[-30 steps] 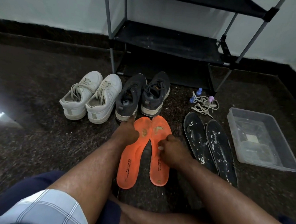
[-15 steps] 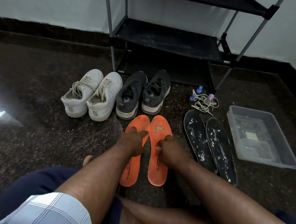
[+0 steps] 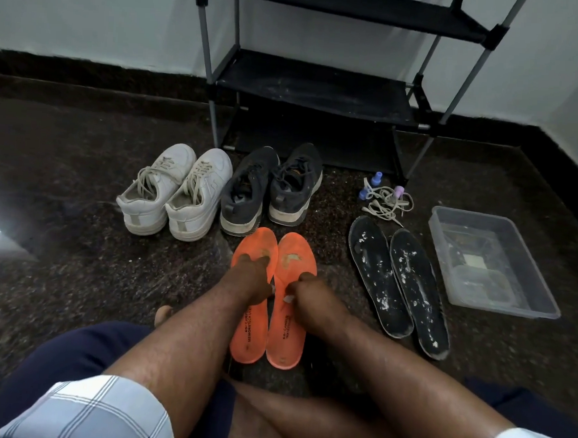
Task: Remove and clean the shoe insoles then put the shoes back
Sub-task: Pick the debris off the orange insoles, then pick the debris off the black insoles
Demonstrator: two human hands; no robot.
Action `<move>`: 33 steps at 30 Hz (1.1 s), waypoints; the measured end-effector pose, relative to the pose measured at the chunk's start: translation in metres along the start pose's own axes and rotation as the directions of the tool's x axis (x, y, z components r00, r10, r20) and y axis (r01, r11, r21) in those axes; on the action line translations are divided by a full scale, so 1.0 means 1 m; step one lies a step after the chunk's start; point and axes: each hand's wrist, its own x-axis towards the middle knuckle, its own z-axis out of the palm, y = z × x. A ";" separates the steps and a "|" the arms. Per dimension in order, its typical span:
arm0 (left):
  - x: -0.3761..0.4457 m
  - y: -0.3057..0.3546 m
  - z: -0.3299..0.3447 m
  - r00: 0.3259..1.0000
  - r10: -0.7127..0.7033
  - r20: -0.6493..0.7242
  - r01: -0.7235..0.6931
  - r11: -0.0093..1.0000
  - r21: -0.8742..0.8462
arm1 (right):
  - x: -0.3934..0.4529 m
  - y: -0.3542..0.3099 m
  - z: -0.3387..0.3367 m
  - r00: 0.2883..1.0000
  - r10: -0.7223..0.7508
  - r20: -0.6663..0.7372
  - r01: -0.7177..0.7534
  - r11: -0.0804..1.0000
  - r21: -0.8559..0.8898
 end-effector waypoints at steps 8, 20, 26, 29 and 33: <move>-0.053 0.050 -0.001 0.969 0.205 -0.138 -0.213 0.976 -0.048 | -0.045 0.014 -0.046 0.993 0.090 -0.080 -0.079 0.989 0.126; -0.100 0.134 0.014 0.953 0.245 -0.179 -0.278 0.941 -0.191 | -0.109 0.070 -0.135 0.949 0.274 -0.153 -0.264 0.961 0.086; -0.075 0.159 0.025 0.972 0.190 -0.138 -0.222 0.936 -0.271 | -0.101 0.106 -0.115 0.873 0.446 -0.197 -0.346 0.851 0.394; -0.057 0.172 0.032 0.980 0.161 -0.121 -0.189 0.940 -0.285 | -0.089 0.128 -0.100 0.872 0.461 -0.167 -0.341 0.814 0.470; -0.037 0.183 0.037 0.988 0.119 -0.094 -0.144 0.935 -0.325 | -0.070 0.159 -0.094 0.843 0.509 -0.172 -0.348 0.761 0.547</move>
